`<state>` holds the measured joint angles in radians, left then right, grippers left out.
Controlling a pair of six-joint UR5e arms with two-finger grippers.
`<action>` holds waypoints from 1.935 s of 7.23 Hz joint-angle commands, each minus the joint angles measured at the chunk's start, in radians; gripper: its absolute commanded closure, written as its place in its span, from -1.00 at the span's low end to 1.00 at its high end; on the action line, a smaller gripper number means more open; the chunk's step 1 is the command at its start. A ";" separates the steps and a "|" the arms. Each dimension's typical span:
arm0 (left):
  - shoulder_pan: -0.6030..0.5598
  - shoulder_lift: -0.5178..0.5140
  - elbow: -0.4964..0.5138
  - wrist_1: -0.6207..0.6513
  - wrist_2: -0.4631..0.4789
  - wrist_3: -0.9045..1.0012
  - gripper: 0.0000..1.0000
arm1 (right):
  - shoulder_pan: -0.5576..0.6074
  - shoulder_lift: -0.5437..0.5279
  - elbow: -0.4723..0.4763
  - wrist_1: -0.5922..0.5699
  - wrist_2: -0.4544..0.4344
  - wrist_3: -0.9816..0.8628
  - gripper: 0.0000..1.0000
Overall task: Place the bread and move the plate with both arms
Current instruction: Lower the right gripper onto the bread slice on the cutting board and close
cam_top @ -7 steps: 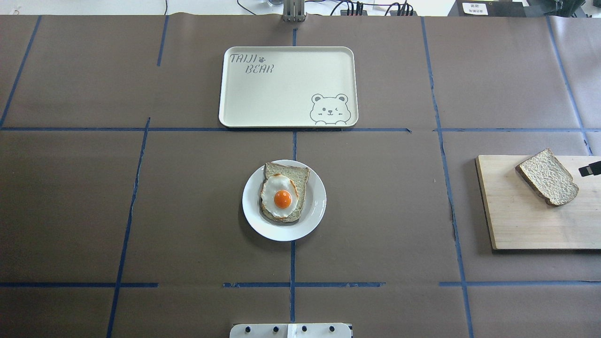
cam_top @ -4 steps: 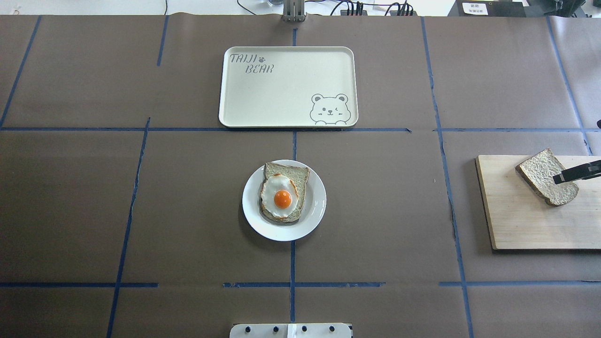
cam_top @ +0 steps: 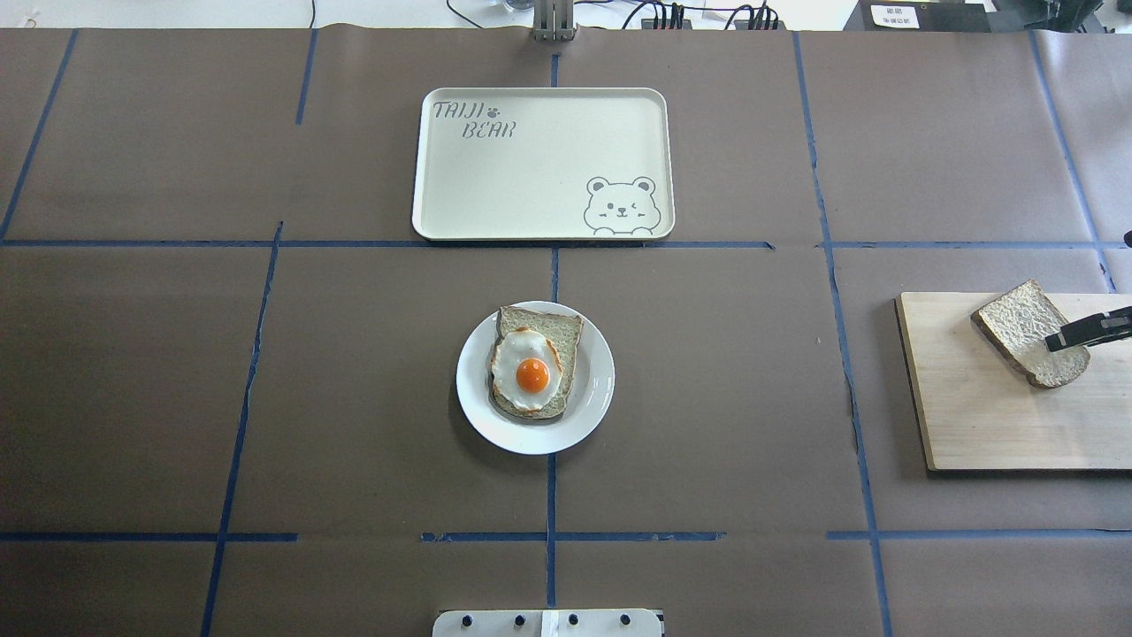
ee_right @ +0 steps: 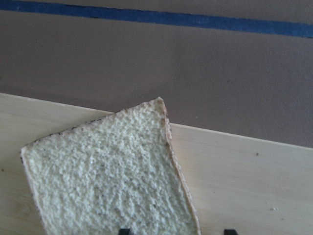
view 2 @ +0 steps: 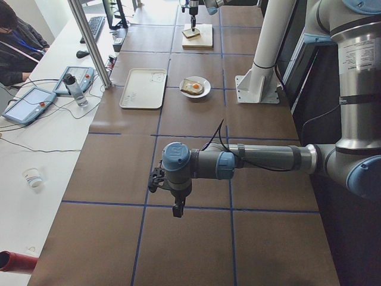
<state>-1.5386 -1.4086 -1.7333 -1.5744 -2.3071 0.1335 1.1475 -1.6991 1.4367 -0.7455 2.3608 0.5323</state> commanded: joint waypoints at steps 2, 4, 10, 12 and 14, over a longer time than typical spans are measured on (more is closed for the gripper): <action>0.000 0.000 0.000 0.001 0.000 0.000 -1.00 | 0.000 0.001 -0.001 0.001 0.000 -0.002 -0.19; 0.000 0.000 0.000 0.001 0.000 0.002 -1.00 | 0.000 0.001 0.001 0.001 0.002 -0.003 0.37; 0.000 -0.001 -0.003 -0.001 0.000 0.000 -1.00 | 0.000 -0.001 0.001 0.001 0.000 -0.006 0.47; 0.000 -0.003 -0.005 -0.001 0.000 0.002 -1.00 | 0.000 -0.001 0.001 0.001 -0.001 -0.006 0.47; 0.000 -0.001 -0.005 -0.001 0.000 0.000 -1.00 | 0.000 -0.001 0.001 -0.002 -0.003 -0.006 0.48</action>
<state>-1.5386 -1.4109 -1.7377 -1.5754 -2.3071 0.1347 1.1476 -1.6996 1.4369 -0.7459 2.3585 0.5262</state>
